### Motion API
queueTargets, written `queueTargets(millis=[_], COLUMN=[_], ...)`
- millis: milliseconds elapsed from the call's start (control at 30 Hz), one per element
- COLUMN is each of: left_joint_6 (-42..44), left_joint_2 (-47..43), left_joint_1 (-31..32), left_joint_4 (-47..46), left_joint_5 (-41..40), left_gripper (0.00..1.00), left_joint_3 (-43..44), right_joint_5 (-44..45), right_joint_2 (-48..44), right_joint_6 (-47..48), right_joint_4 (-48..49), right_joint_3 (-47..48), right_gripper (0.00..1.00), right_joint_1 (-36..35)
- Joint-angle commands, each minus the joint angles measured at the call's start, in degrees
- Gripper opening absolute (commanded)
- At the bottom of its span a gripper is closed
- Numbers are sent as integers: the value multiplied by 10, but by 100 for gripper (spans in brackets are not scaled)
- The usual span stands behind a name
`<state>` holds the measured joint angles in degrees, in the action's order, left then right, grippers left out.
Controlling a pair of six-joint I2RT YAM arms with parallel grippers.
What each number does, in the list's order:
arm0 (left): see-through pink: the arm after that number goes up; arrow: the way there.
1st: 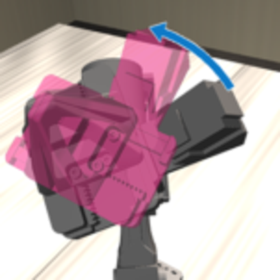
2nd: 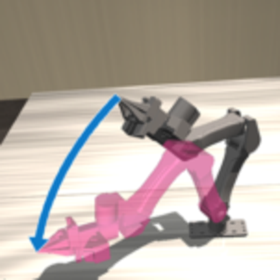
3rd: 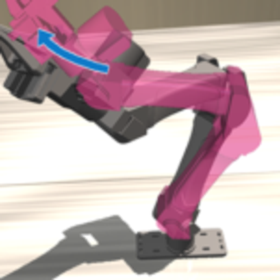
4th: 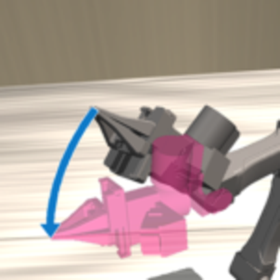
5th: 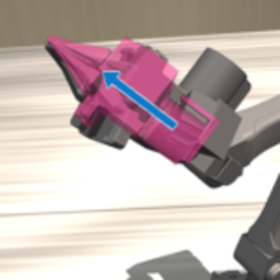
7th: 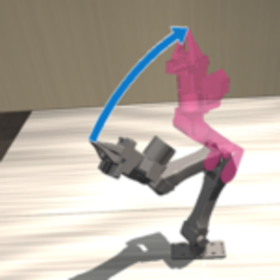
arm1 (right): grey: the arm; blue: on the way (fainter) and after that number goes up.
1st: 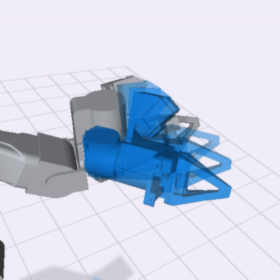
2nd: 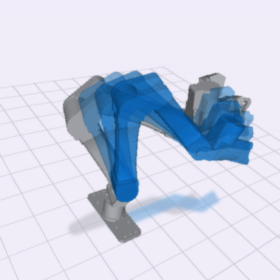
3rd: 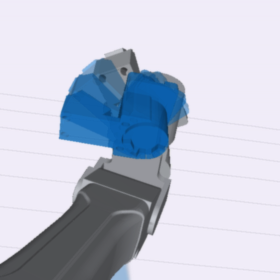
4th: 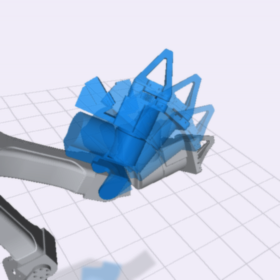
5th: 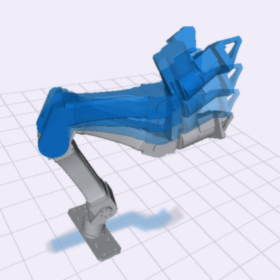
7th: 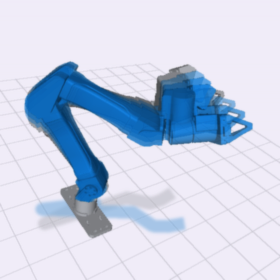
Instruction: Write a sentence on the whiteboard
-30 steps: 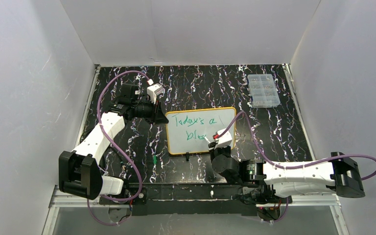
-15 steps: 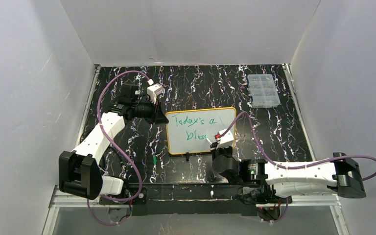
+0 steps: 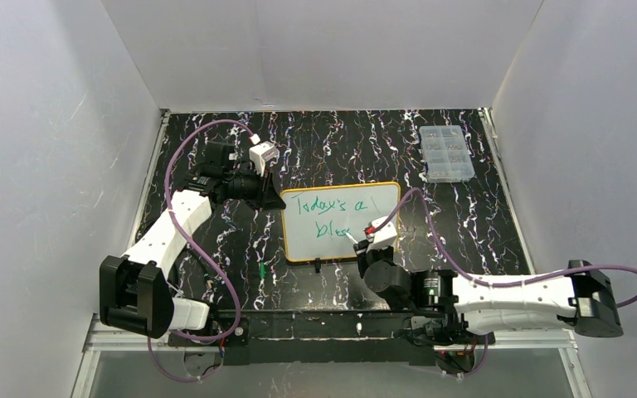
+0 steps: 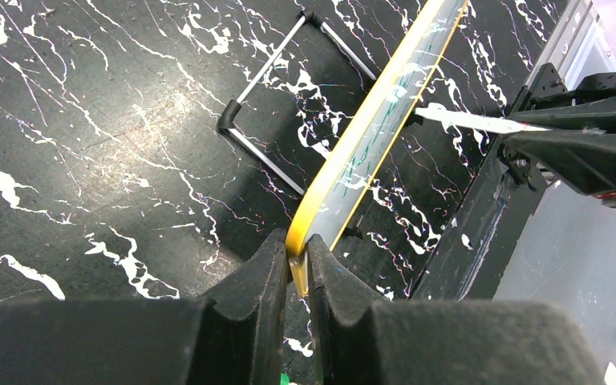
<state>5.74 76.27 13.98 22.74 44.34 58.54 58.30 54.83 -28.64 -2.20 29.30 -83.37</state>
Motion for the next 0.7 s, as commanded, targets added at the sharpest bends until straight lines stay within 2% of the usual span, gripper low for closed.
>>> queueTargets(millis=[0,167,667], left_joint_6=[7,6,7], left_joint_2=[-22,-22,-22], left_joint_1=[-4,-4,-4], left_joint_4=[0,0,0], left_joint_5=[1,2,1], left_gripper=[0,0,0], left_joint_3=[4,4,4], right_joint_5=[18,47,55], right_joint_2=[-51,-57,-3], right_joint_6=[11,-5,-44], right_joint_4=[39,-3,-52], right_joint_3=[-8,-4,16], right_gripper=[1,1,1], right_joint_1=[1,1,1])
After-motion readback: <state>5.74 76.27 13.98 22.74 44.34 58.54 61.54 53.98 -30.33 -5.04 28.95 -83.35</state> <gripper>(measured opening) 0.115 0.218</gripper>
